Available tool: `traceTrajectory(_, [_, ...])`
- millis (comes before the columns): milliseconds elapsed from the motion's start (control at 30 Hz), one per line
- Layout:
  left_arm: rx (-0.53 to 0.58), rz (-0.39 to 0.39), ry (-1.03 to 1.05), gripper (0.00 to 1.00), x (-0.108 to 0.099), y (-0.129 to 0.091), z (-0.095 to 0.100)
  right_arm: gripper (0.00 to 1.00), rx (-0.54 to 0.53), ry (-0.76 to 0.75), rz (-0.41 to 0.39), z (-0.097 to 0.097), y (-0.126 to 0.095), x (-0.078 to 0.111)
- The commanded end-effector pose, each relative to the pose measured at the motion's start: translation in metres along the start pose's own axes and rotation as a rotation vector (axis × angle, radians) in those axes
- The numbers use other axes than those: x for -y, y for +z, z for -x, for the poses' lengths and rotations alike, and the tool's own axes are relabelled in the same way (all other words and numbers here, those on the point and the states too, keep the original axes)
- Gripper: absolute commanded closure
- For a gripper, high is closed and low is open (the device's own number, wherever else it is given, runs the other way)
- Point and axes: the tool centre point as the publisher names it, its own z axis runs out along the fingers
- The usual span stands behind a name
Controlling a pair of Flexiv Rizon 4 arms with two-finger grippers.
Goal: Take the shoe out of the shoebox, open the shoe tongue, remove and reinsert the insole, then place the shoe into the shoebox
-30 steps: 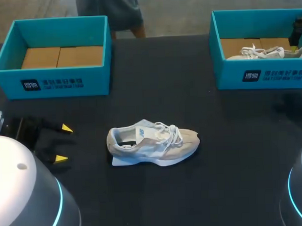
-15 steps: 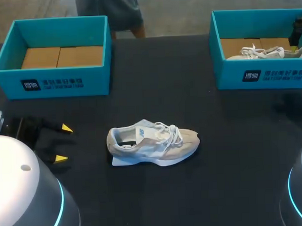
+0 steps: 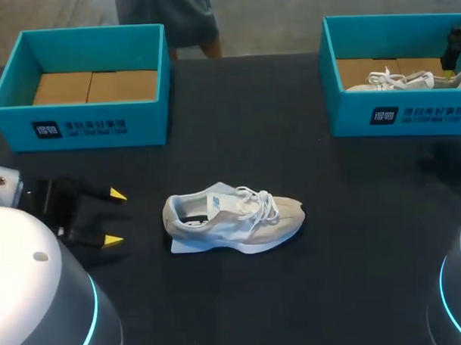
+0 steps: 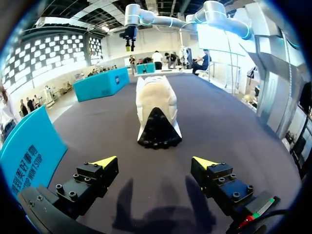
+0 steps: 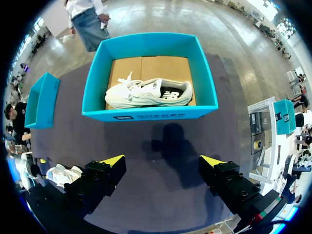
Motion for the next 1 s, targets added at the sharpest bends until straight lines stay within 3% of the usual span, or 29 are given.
traceTrajectory(33, [0.010, 0.002, -0.004, 0.00, 0.005, 0.013, -0.002, 0.00, 0.000, 0.001, 0.001, 0.000, 0.000, 0.001])
traceTrajectory(400, [-0.025, -0.001, 0.002, 0.00, 0.016, 0.056, 0.009, 0.00, 0.000, 0.001, 0.001, 0.000, 0.000, 0.001])
traceTrajectory(1000, [-0.055, -0.050, -0.039, 0.00, 0.032, 0.086, 0.004, 0.00, 0.000, 0.001, 0.001, 0.000, 0.000, 0.001])
